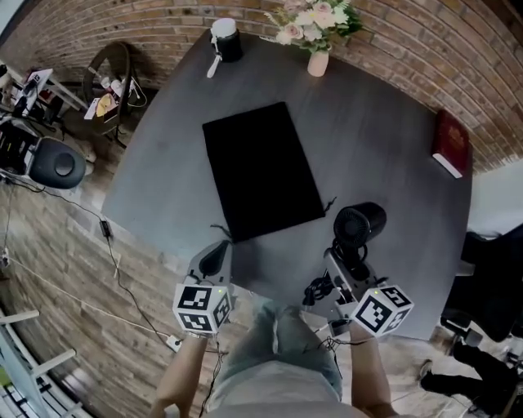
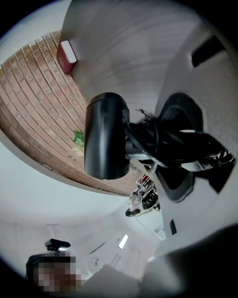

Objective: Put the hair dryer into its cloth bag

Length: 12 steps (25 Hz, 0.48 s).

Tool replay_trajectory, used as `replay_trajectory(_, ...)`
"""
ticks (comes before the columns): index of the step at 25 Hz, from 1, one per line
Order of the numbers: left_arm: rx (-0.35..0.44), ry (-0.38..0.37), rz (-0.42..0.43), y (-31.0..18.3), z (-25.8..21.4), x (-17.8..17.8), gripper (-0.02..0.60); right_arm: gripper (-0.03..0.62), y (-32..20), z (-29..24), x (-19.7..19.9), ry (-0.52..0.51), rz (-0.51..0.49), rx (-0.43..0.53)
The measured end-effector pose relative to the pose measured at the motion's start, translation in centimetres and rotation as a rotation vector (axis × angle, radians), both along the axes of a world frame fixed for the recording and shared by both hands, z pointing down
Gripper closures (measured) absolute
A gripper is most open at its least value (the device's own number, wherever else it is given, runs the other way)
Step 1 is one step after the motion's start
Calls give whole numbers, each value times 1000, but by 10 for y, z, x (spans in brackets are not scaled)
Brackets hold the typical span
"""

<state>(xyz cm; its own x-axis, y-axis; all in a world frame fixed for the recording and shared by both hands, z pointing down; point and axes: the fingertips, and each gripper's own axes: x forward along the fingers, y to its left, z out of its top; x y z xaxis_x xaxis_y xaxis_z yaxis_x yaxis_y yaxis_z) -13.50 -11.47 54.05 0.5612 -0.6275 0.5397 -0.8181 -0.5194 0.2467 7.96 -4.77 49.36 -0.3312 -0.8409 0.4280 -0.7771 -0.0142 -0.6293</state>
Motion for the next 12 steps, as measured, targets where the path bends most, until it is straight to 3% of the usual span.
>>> replay_trajectory(5,-9,-42,59,0,9,9,572,413,4,5,4,-8,14,-9)
replay_trajectory(11,-15,-79,193,-5,11,23,568,413,6,9,14,-16,42,-16)
replay_trajectory(12,-15,-91,218,-5,12,25,540,413,6,10,15,-19,46,-17)
